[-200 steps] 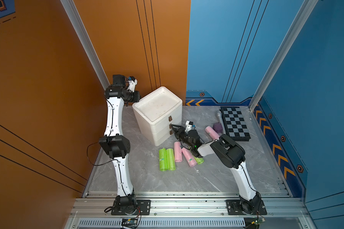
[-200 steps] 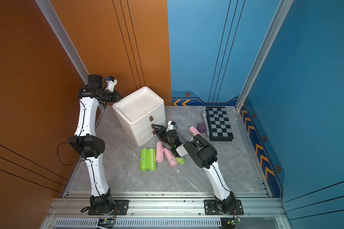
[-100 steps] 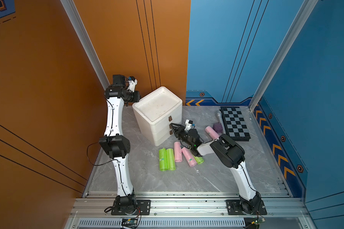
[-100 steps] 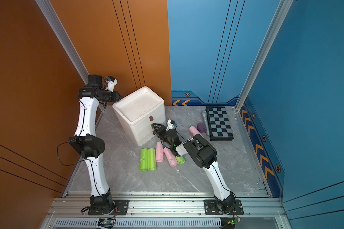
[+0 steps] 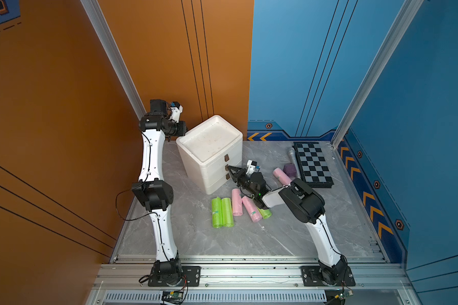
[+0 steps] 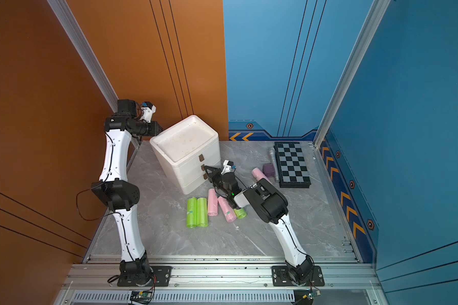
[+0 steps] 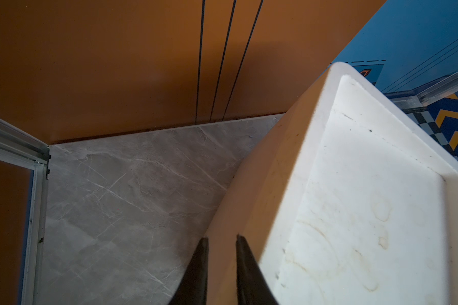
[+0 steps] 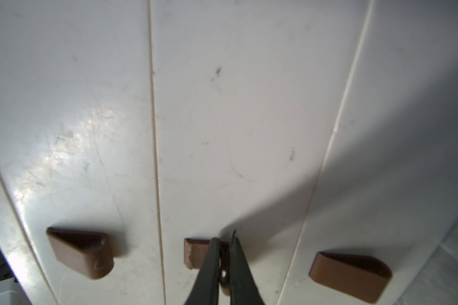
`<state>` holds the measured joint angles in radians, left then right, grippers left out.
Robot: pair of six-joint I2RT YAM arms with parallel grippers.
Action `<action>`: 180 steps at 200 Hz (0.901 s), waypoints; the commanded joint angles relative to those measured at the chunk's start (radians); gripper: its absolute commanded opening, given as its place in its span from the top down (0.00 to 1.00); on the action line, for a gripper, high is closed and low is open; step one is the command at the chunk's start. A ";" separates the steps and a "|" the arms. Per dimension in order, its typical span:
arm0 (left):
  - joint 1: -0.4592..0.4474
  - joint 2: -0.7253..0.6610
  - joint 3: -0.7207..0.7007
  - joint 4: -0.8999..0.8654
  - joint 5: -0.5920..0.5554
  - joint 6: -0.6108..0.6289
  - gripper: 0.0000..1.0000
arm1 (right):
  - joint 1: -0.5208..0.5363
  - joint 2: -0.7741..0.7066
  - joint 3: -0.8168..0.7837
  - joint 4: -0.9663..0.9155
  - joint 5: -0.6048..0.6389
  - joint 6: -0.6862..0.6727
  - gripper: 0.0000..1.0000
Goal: Sort the rolls of trash bags by color and place them into the drawer
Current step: Open the drawer in the storage box.
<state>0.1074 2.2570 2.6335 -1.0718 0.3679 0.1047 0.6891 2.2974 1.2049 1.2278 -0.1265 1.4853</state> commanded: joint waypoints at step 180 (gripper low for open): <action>-0.031 0.005 -0.034 -0.128 0.024 -0.025 0.84 | -0.008 -0.117 -0.197 0.084 -0.004 0.003 1.00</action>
<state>0.1028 2.2570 2.6328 -1.0718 0.3668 0.0853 0.6861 2.2211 1.0519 1.2964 -0.1265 1.4906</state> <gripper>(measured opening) 0.154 0.048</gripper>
